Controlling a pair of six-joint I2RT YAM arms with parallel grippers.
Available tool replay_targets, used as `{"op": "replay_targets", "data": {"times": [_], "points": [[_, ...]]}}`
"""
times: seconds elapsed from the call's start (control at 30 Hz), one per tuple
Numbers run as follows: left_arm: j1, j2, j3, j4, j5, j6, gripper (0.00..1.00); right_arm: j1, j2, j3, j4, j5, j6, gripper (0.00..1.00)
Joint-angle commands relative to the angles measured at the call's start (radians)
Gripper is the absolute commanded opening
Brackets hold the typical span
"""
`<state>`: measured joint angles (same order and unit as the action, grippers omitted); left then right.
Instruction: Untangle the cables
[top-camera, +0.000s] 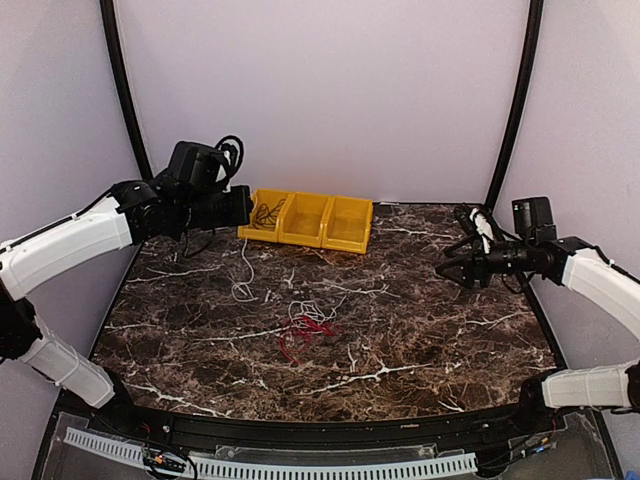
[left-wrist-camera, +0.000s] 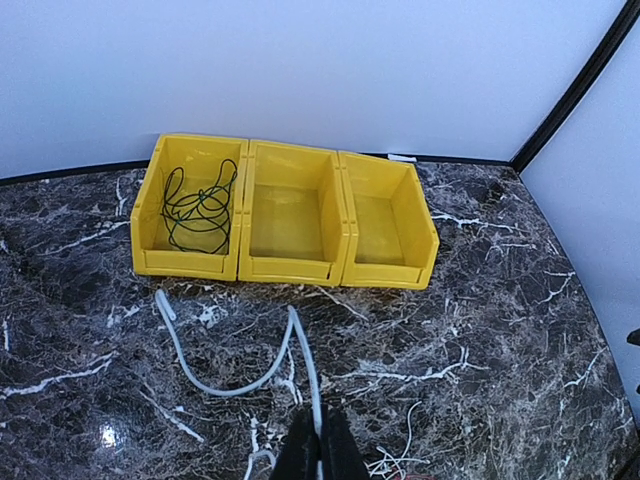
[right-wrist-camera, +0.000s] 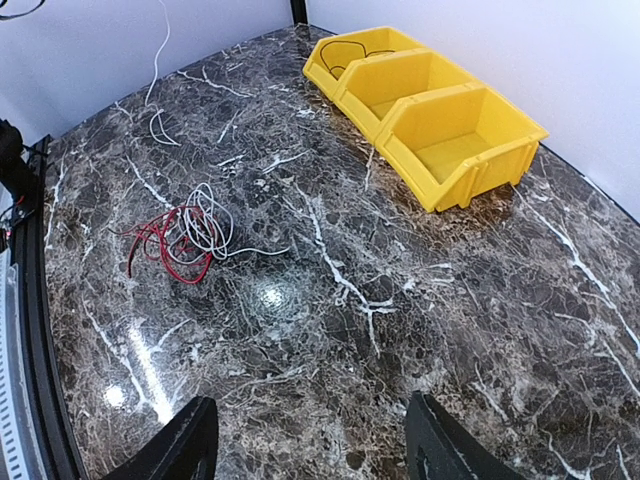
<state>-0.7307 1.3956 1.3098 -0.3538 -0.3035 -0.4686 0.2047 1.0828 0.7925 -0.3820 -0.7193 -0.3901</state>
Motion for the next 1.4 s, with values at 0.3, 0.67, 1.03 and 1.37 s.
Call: {"op": "replay_targets", "data": {"times": [0.3, 0.67, 1.03, 1.37], "points": [[0.109, 0.239, 0.293, 0.062, 0.1, 0.098, 0.0, -0.017, -0.023, -0.097, 0.031, 0.156, -0.186, 0.64], [0.158, 0.609, 0.767, 0.053, 0.051, 0.178, 0.0, -0.018, -0.033, -0.112, 0.039, 0.159, -0.201, 0.65], [0.219, 0.767, 0.818, 0.396, 0.125, 0.133, 0.0, -0.018, 0.003, -0.113, 0.038, 0.184, -0.213, 0.65], [0.224, 0.987, 0.905, 0.467, 0.169, 0.166, 0.0, -0.018, 0.012, -0.116, 0.041, 0.208, -0.216, 0.65]]}}
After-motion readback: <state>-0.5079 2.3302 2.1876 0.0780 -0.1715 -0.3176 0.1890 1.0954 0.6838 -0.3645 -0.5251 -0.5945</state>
